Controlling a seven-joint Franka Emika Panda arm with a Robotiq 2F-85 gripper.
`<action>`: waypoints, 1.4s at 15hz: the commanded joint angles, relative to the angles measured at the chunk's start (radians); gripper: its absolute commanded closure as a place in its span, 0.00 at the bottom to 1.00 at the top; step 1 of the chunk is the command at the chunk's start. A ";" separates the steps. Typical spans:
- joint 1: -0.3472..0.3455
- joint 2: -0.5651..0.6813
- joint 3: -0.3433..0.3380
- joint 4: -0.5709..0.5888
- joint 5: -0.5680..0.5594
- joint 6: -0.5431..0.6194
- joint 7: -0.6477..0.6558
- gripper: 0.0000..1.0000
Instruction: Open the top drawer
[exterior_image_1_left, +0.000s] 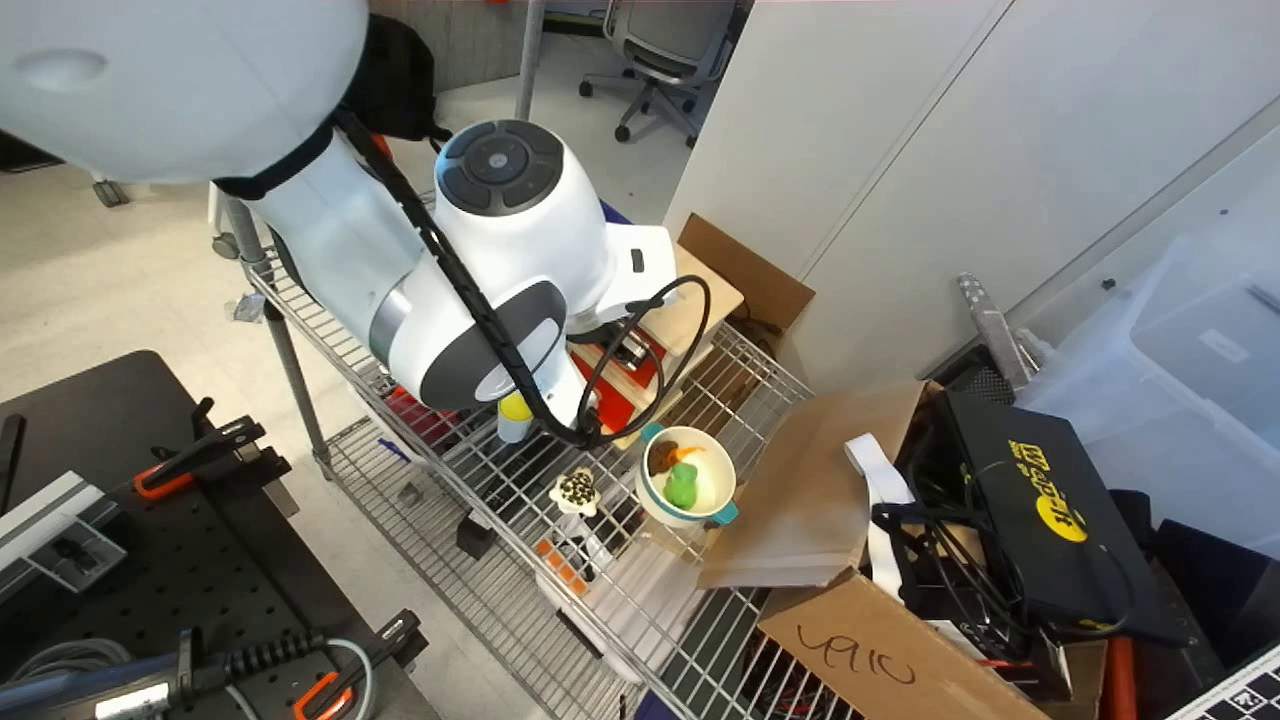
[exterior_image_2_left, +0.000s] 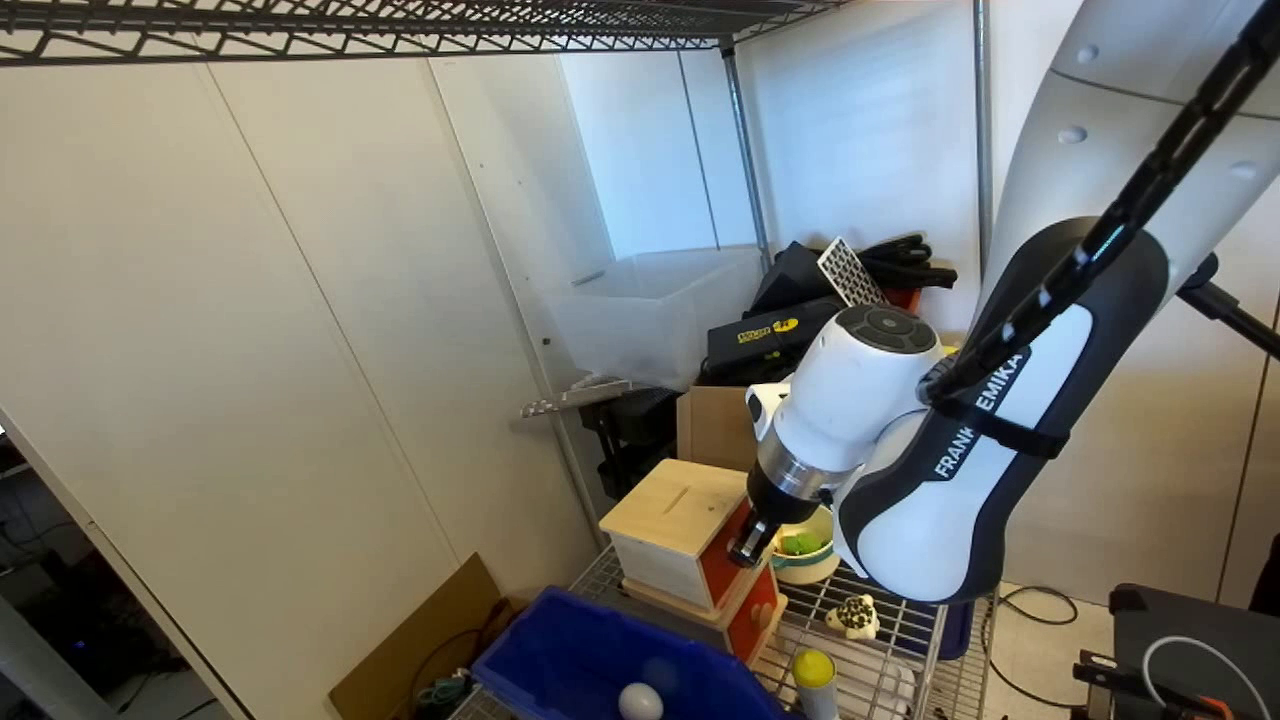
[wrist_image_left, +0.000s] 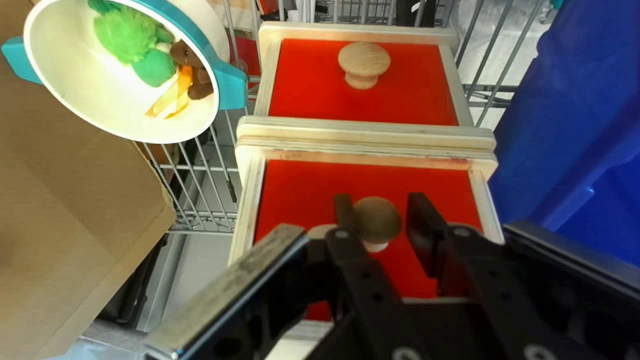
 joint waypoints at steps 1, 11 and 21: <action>0.012 0.018 -0.005 0.030 0.023 -0.017 -0.022 0.98; 0.012 0.015 -0.004 0.024 0.024 -0.013 -0.021 0.93; 0.010 0.002 -0.002 -0.003 0.023 -0.005 -0.020 0.93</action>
